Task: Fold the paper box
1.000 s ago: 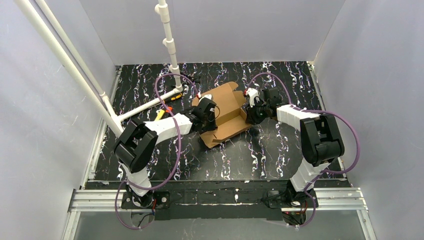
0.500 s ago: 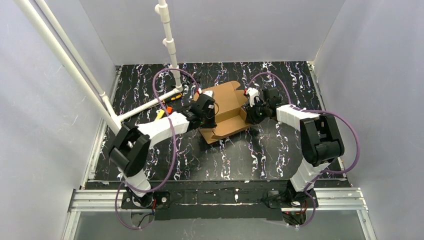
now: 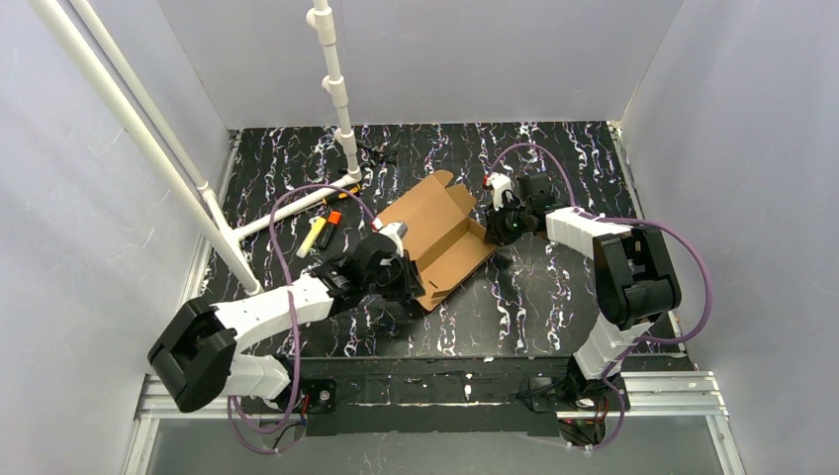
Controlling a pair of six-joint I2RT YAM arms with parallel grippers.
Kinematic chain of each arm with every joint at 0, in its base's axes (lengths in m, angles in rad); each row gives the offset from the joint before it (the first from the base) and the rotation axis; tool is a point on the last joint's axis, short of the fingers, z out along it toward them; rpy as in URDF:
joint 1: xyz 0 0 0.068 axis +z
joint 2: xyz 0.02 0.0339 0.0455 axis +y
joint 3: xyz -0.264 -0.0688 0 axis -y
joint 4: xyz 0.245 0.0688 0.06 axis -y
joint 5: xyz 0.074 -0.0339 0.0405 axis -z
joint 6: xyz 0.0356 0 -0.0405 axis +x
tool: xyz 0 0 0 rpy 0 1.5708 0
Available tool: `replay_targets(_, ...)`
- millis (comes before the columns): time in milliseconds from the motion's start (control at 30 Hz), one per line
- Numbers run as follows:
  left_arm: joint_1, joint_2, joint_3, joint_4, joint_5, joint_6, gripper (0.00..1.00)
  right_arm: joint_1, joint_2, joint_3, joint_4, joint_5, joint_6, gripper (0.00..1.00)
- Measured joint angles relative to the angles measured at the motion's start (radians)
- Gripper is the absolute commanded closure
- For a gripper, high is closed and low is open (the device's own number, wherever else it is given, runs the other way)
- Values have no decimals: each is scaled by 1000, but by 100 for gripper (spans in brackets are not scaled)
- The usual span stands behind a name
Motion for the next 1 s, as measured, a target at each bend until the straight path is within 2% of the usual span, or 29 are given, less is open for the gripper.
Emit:
replay_targets(100, -72, 79, 42, 50, 10, -42, 100, 0, 0, 0, 1, 0, 7, 73)
replay_targets(167, -117, 201, 107, 77, 10, -60, 100, 0, 0, 0, 1, 0, 10, 73)
replay_targets(367, -137, 272, 140, 79, -16, -76, 100, 0, 0, 0, 1, -6, 11, 73)
replay_targets(600, -138, 367, 241, -9, -133, -46, 100, 0, 0, 0, 1, -8, 11, 73)
replay_targets(767, -138, 392, 288, -61, -201, -5, 100, 0, 0, 0, 2, -8, 11, 73)
replay_targets(1000, -138, 380, 309, -84, -217, 44, 100, 0, 0, 0, 3, -12, 21, 73)
